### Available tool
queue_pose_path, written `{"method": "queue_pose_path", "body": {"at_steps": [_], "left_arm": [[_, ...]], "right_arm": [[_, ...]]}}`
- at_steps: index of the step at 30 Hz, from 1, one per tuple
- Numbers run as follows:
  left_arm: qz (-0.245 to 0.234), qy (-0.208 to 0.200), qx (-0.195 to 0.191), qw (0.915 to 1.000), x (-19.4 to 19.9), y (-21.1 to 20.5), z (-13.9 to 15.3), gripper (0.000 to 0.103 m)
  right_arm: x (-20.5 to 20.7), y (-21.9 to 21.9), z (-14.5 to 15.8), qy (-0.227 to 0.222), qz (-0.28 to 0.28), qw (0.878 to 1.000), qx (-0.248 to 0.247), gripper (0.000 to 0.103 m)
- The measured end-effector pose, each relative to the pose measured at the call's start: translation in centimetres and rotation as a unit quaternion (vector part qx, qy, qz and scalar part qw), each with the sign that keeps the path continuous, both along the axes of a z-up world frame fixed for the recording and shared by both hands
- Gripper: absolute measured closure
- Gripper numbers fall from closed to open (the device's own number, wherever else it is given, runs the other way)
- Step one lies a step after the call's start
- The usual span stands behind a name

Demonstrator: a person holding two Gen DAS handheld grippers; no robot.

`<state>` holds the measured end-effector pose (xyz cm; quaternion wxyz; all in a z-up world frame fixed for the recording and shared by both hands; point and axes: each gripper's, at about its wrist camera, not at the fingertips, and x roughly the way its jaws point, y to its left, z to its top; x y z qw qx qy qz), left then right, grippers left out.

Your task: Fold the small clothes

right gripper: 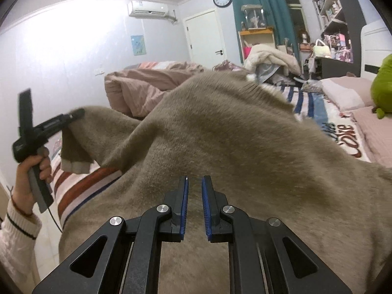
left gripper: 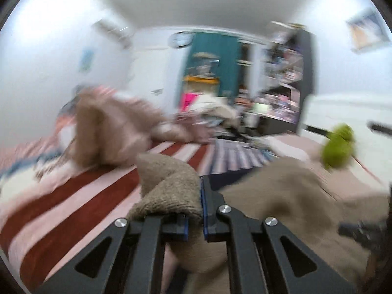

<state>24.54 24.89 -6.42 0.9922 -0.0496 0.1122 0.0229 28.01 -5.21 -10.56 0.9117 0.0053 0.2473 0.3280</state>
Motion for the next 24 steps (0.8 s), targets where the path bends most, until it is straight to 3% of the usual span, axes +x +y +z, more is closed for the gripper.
{"method": "queue_pose_path", "body": {"at_steps": [3,5,6,10,11,12,13,15,18,20,23,24], "left_arm": [[-0.106,0.025,0.039,0.9933,0.0,-6.0,-0.2,0.098],[-0.179,0.067,0.044,0.9805,0.5,-10.2,-1.6,0.098],[-0.223,0.106,0.04,0.9682,1.2,-12.5,-3.0,0.097],[-0.269,0.236,0.053,0.9324,3.2,-18.1,-8.6,0.092],[-0.263,0.259,0.054,0.9277,3.5,-18.5,-9.7,0.087],[-0.258,0.281,0.05,0.923,3.7,-18.8,-10.7,0.075],[-0.259,0.286,0.042,0.9218,3.5,-18.7,-10.8,0.066],[-0.263,0.276,0.021,0.9242,2.5,-18.1,-10.2,0.059],[-0.263,0.238,-0.003,0.935,-1.3,-16.3,-7.8,0.044],[-0.255,0.218,-0.018,0.9419,-3.6,-14.5,-6.5,0.042],[-0.202,0.182,-0.024,0.962,-7.1,-11.1,-4.3,0.033],[-0.176,0.169,-0.023,0.9695,-8.2,-9.6,-3.7,0.031]], "right_arm": [[-1.4,-2.2,1.3,-0.01,-0.009,1.0,0.008,0.097],[-2.3,-3.5,1.8,-0.014,-0.014,1.0,0.012,0.097],[-2.9,-4.7,2.2,-0.018,-0.018,1.0,0.015,0.097],[-4.5,-7.7,2.7,-0.021,-0.037,0.999,0.02,0.097],[-4.9,-8.6,2.7,-0.019,-0.043,0.999,0.021,0.097],[-5.1,-9.1,2.7,-0.017,-0.046,0.999,0.022,0.097],[-5.4,-10.0,2.7,-0.015,-0.052,0.998,0.023,0.097],[-5.8,-11.0,2.8,-0.011,-0.06,0.998,0.022,0.097],[-6.3,-11.5,2.8,-0.009,-0.063,0.998,0.016,0.096],[-6.5,-10.9,2.8,-0.003,-0.055,0.998,0.011,0.096],[-6.9,-9.4,2.7,0.002,-0.036,0.999,0.002,0.089],[-7.1,-8.0,2.8,0.001,-0.024,1.0,-0.005,0.08]]}}
